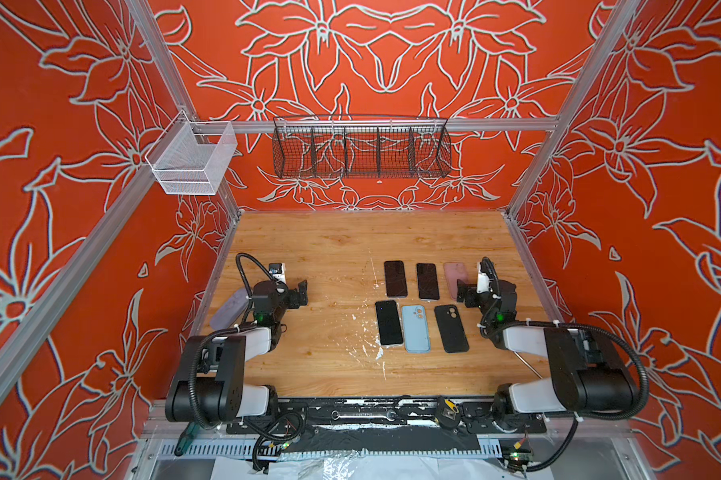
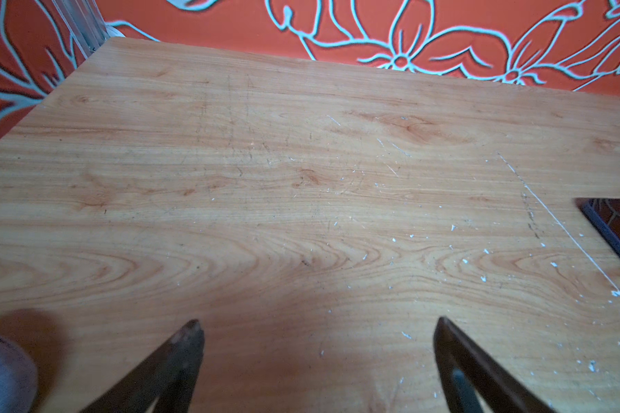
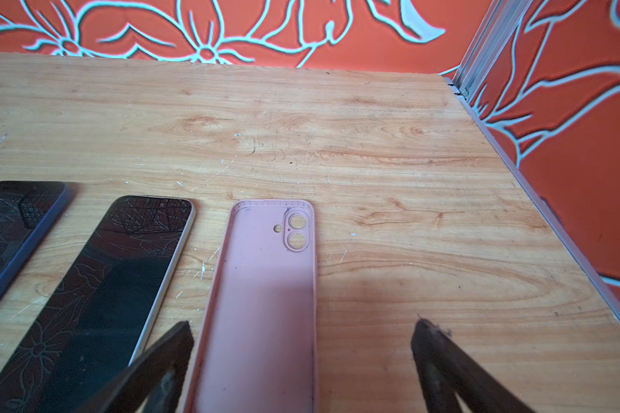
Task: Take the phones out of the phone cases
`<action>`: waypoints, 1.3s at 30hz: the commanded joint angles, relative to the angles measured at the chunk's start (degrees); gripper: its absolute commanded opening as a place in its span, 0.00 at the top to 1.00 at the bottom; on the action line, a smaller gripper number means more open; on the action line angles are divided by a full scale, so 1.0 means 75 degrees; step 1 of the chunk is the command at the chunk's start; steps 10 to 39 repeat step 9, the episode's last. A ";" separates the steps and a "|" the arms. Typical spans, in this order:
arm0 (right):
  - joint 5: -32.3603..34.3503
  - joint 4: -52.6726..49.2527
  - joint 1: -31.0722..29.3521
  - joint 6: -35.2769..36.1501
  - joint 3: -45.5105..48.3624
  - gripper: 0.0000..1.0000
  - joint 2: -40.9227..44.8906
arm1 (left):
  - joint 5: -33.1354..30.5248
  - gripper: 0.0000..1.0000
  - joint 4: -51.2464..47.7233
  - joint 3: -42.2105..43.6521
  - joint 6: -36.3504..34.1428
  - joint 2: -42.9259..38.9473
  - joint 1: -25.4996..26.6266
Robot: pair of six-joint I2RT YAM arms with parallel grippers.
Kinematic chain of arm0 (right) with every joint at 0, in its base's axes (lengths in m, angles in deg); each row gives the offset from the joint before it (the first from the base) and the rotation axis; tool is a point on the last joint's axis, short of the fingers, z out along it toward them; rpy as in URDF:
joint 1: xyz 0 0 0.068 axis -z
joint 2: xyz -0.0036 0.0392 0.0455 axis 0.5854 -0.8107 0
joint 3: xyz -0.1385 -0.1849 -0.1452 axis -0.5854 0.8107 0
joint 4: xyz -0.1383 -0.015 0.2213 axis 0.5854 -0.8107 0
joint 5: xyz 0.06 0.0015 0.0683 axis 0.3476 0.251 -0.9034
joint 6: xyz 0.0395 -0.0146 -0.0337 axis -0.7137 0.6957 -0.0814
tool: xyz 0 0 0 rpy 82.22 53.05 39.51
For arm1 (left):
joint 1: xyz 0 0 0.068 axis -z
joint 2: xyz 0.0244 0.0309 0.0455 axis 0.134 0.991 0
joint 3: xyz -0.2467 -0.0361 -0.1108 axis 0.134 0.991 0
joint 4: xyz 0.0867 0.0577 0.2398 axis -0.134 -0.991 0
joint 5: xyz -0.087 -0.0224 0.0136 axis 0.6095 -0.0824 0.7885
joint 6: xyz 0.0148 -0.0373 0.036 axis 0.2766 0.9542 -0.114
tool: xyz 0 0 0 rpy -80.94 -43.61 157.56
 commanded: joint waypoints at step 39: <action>0.0088 0.0006 -0.0008 0.0008 -0.0079 0.02 0.0041 | 0.0050 0.03 0.0171 0.0058 -0.0138 0.0066 -0.0032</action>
